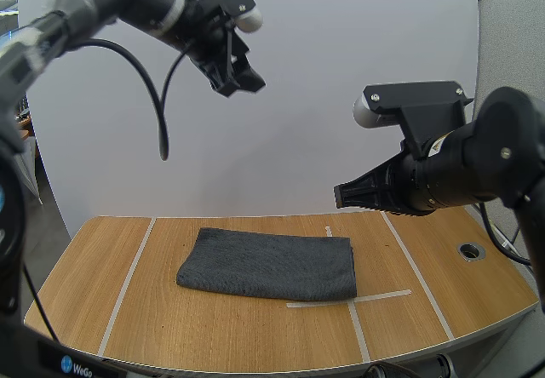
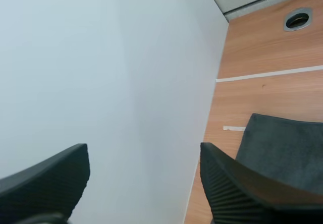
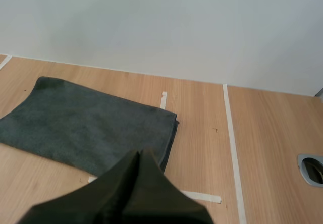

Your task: Fold the towel

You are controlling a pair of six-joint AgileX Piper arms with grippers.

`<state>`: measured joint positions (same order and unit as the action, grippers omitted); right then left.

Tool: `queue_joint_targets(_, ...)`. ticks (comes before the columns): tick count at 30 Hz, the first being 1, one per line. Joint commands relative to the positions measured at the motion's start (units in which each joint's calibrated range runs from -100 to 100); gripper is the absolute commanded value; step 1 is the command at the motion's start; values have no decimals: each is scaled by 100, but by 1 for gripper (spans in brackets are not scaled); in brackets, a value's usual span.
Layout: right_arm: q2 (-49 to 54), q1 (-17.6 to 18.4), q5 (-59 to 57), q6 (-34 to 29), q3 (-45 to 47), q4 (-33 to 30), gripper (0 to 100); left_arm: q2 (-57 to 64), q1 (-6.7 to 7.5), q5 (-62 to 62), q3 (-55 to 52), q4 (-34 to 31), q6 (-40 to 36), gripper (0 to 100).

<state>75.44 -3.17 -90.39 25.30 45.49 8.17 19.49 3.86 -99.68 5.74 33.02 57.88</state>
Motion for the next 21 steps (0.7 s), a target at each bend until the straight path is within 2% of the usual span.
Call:
queue_joint_targets(1,-711,8,918,-97,448,-62,0,928,-7,137,18,91,-41,100)
queue_joint_targets(11,-1831,-29,2191,-274,787,10,0,2018,-7,137,18,91,-41,100)
queue_joint_targets(21,-3129,-451,3133,-212,787,269,0,2643,-7,119,18,91,-41,100)
